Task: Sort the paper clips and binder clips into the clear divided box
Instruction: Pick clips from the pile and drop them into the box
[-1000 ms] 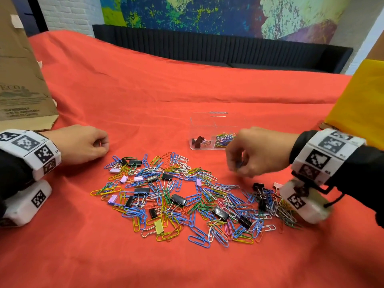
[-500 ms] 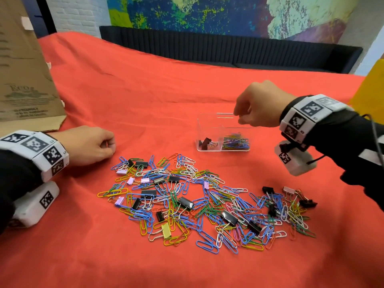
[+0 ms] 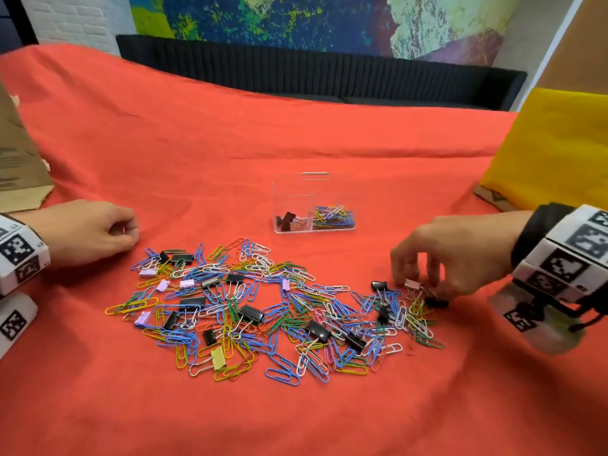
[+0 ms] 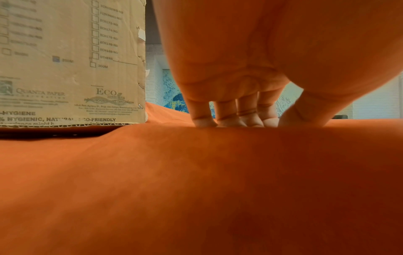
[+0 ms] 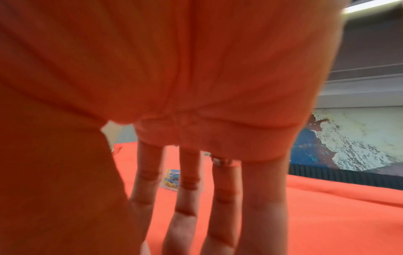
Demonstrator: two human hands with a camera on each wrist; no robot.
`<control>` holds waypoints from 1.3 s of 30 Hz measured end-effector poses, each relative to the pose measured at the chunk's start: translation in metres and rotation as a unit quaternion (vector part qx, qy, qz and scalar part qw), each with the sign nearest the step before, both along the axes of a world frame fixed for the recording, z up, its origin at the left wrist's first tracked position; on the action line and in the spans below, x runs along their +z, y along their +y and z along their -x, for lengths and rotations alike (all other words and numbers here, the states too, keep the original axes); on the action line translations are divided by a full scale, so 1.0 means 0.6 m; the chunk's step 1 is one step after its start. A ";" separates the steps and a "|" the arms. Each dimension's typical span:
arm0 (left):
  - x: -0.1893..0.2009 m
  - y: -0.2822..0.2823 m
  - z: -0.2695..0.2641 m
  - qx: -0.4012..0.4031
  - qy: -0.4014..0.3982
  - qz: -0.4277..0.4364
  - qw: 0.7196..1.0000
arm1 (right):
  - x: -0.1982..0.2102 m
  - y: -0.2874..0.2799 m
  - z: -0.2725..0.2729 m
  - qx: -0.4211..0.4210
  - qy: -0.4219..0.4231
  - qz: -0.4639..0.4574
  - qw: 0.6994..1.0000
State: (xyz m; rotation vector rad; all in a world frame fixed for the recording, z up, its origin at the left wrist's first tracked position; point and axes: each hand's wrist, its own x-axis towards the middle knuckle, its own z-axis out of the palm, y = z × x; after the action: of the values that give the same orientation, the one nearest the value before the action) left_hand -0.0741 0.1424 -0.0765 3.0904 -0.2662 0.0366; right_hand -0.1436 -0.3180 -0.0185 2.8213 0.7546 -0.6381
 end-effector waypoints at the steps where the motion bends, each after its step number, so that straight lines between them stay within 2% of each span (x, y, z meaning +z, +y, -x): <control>1: -0.001 0.001 0.000 0.002 -0.001 0.004 1.000 | 0.000 -0.005 0.003 -0.002 0.008 0.001 1.000; 11: 0.002 0.002 0.001 0.000 0.008 -0.016 1.000 | -0.018 -0.005 -0.001 0.015 -0.031 -0.017 0.999; 24: 0.002 0.005 0.000 0.005 0.016 -0.013 1.000 | 0.042 0.005 -0.043 -0.030 -0.056 -0.120 0.991; 27: 0.002 0.003 0.000 0.004 0.014 -0.014 1.000 | 0.040 0.010 -0.050 -0.024 -0.047 -0.091 0.994; 31: 0.004 0.000 0.003 0.003 0.013 -0.016 1.000 | 0.006 0.025 -0.049 -0.012 -0.033 -0.043 0.998; 34: 0.005 -0.003 0.005 0.005 0.014 -0.018 1.000 | -0.023 0.034 -0.051 0.010 -0.038 -0.029 0.999; 39: 0.003 0.001 0.002 0.004 0.022 -0.013 1.000 | -0.028 0.044 -0.054 0.025 -0.035 -0.025 0.999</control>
State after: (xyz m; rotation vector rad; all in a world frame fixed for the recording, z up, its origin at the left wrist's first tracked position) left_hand -0.0751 0.1431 -0.0746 3.1140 -0.2536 -0.0358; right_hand -0.1113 -0.2914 -0.0351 2.8431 0.8356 -0.5176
